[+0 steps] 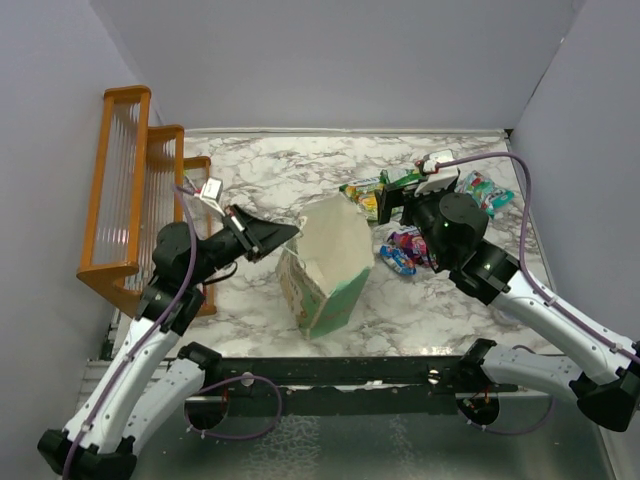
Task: Take the snacks out of the paper bag
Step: Adjust the paper bag at the center of the board, then reset both arms
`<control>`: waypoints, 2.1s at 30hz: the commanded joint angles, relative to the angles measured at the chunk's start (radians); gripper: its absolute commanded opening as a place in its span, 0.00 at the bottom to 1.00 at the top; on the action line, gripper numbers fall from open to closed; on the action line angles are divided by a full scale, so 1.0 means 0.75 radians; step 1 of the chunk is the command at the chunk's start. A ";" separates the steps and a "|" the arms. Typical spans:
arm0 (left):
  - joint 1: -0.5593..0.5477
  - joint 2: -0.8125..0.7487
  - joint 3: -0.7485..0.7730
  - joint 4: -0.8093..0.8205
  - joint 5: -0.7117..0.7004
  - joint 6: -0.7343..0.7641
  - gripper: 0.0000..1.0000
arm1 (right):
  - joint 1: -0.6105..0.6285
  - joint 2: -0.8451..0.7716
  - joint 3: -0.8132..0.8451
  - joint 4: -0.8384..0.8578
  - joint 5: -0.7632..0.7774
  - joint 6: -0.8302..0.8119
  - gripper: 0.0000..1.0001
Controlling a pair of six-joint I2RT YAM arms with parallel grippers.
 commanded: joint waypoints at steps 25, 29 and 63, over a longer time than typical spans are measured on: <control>-0.003 -0.348 0.150 -0.868 -0.487 0.340 0.58 | -0.004 -0.199 0.068 -0.190 -0.219 0.056 0.99; -0.003 -0.342 0.221 -0.956 -0.519 0.367 0.98 | -0.004 -0.201 0.086 -0.217 -0.214 0.063 0.99; -0.006 -0.006 1.234 -0.880 -1.045 1.174 0.99 | -0.004 -0.402 0.658 -0.465 -0.122 0.032 0.99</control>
